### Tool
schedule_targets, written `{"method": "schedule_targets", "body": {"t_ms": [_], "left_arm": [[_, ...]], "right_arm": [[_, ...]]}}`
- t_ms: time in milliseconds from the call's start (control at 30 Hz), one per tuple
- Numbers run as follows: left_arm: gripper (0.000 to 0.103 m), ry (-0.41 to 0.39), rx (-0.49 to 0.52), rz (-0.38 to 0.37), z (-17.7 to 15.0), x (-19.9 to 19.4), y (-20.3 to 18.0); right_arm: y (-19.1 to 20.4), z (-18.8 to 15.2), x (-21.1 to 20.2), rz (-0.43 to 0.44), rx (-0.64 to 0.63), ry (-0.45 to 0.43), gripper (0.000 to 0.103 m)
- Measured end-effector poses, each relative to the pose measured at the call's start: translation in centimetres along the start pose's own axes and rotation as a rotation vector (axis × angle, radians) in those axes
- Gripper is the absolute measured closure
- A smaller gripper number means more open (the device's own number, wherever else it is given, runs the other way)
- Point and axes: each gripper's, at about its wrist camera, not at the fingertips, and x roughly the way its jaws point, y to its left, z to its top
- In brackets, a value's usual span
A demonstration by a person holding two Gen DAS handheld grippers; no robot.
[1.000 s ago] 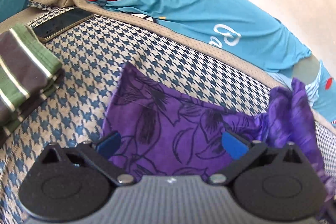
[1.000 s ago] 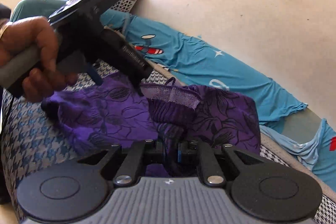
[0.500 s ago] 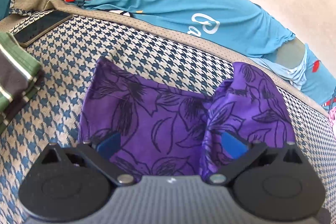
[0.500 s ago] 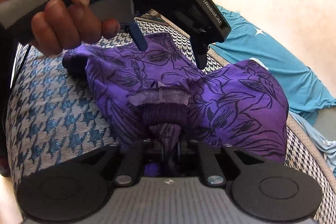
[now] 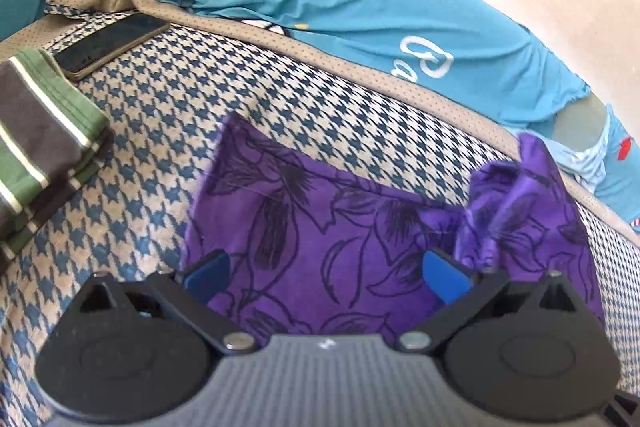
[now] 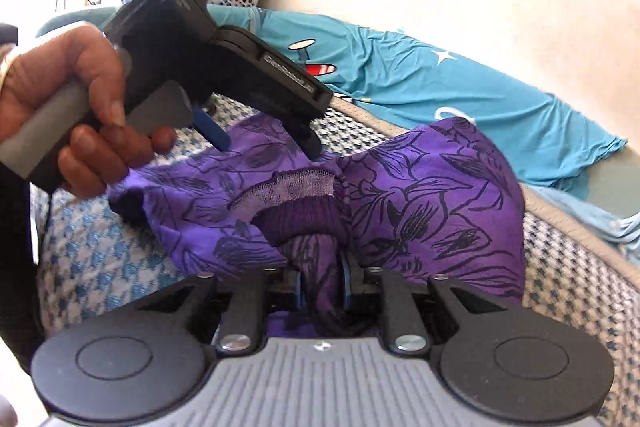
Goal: Fold clothes
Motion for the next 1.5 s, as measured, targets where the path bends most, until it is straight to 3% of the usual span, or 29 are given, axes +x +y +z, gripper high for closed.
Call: {"method": "schedule_targets", "body": {"t_ms": [200, 333, 667, 1267, 1500], "left_arm": [[0.0, -0.069, -0.11, 0.038, 1.4, -1.4, 2.6], [0.0, -0.05, -0.119, 0.046, 1.4, -1.0, 3.0], [0.0, -0.039, -0.059, 0.03, 0.8, -0.6, 1.4], [0.0, -0.023, -0.046, 0.024, 0.6, -0.4, 1.1], [0.0, -0.012, -0.042, 0.021, 0.5, -0.2, 1.0]], "right_arm": [[0.1, 0.1, 0.2, -0.017, -0.003, -0.008, 0.088], [-0.5, 0.3, -0.3, -0.033, 0.015, -0.024, 0.088], [-0.6, 0.5, -0.5, -0.036, 0.023, -0.028, 0.088], [-0.6, 0.6, -0.7, -0.042, 0.032, -0.037, 0.088], [-1.8, 0.9, -1.4, -0.093, 0.056, -0.055, 0.09]]}}
